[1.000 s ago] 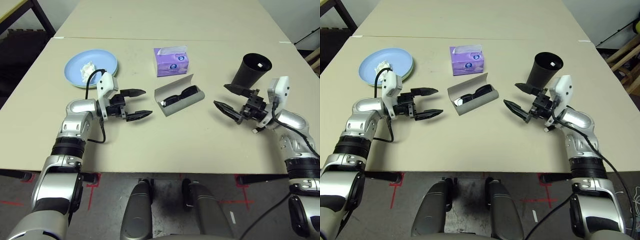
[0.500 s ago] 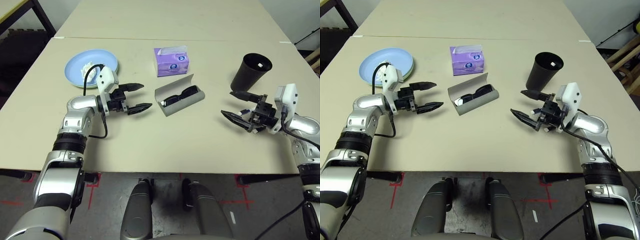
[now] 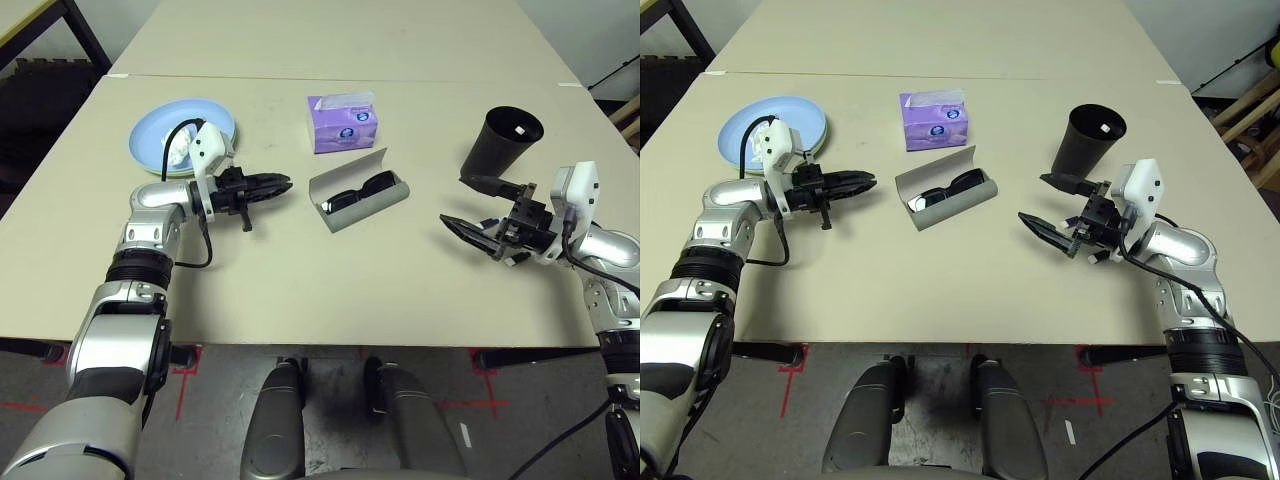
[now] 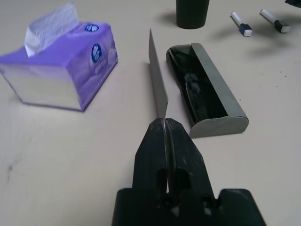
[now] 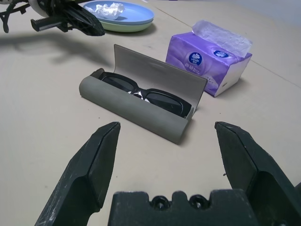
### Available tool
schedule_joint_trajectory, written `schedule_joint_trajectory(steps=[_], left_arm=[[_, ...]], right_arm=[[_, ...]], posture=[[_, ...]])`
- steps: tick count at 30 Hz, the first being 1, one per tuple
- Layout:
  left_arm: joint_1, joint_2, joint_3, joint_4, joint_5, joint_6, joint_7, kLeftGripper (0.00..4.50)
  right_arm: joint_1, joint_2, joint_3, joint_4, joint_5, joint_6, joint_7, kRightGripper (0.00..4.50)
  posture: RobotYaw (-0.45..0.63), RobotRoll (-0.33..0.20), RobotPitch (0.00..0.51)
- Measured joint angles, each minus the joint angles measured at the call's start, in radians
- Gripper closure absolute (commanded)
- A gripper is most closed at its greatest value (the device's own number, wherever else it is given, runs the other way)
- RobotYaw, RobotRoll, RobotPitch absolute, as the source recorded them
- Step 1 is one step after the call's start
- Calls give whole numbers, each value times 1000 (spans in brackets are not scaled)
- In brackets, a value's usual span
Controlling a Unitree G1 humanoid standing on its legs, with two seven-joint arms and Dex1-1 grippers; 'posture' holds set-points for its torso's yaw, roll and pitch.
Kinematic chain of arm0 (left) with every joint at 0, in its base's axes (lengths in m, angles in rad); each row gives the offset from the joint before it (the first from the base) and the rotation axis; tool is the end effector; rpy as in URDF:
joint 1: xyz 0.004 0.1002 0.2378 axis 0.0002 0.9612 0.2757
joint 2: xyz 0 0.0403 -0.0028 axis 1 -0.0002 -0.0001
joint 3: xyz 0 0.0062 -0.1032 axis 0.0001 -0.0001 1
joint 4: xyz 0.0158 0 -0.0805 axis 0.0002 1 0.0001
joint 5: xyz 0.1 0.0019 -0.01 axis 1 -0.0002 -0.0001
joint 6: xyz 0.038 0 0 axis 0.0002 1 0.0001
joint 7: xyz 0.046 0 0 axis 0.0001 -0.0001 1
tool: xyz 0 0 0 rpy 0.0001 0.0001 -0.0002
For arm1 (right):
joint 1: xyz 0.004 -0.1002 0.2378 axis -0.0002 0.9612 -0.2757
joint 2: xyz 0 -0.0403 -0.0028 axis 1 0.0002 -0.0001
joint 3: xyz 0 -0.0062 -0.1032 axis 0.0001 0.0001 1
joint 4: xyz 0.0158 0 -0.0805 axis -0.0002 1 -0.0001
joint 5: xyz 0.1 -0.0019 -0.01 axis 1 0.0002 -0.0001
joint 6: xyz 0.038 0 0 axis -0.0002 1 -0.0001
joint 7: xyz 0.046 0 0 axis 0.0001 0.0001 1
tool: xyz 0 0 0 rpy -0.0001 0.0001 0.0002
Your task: Organize and tidy the items on the table.
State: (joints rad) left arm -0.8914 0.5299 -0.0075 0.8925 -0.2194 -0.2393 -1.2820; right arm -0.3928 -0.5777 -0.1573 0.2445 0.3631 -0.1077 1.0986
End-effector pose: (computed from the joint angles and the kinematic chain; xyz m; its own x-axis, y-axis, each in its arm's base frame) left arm 0.3406 0.2516 0.1736 0.4497 -0.8847 -0.1230 0.8557 0.3872 0.3432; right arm 0.2656 -0.2767 0.1477 0.5910 0.8054 0.0447 -0.7397 0.5632 -0.3682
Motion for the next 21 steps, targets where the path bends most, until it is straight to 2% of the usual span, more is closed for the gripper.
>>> schedule_joint_trajectory(steps=[7, 21], left_arm=[[-40, -39, -3, 95, 32, -79, 3, 4477], [-141, -90, -2, 229, 93, -73, 104, 4477]], right_arm=[[2, 0, 0, -8, 0, 0, -4, 0], [47, 0, 1, -59, 9, 16, -12, 0]], posture=[[93, 0, 197], [70, 0, 202]])
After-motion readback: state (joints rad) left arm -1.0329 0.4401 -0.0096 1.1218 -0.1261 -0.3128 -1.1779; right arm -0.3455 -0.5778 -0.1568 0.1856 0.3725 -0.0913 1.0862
